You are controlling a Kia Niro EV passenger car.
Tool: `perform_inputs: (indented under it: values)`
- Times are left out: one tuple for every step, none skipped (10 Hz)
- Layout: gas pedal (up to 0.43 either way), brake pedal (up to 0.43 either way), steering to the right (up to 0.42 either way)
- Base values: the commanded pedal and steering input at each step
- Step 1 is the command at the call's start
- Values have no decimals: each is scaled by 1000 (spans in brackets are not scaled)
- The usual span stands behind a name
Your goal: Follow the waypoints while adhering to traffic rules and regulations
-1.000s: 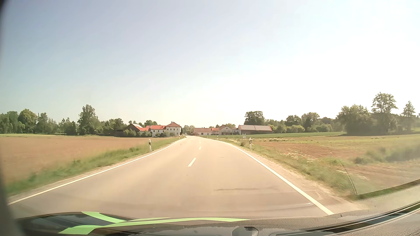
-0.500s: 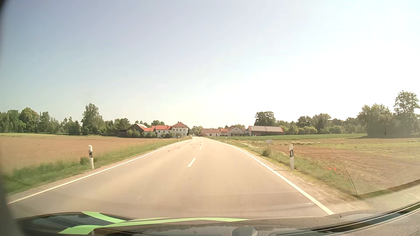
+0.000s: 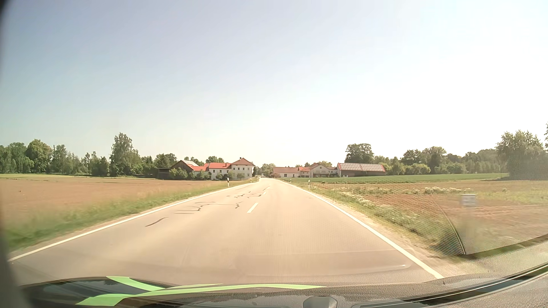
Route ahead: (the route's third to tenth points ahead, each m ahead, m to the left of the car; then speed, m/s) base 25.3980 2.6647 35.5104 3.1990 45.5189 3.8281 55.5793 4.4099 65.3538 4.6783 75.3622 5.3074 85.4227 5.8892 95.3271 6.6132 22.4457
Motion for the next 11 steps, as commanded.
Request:
perform_inputs:
  values:
    - [260,0,-13]
    - [260,0,-11]
    - [260,0,-10]
    - [248,0,-10]
    - [220,0,-10]
    - [209,0,-10]
    - [209,0,-10]
    - [197,0,-10]
    - [197,0,-10]
    - [177,0,-10]
    - [177,0,-9]
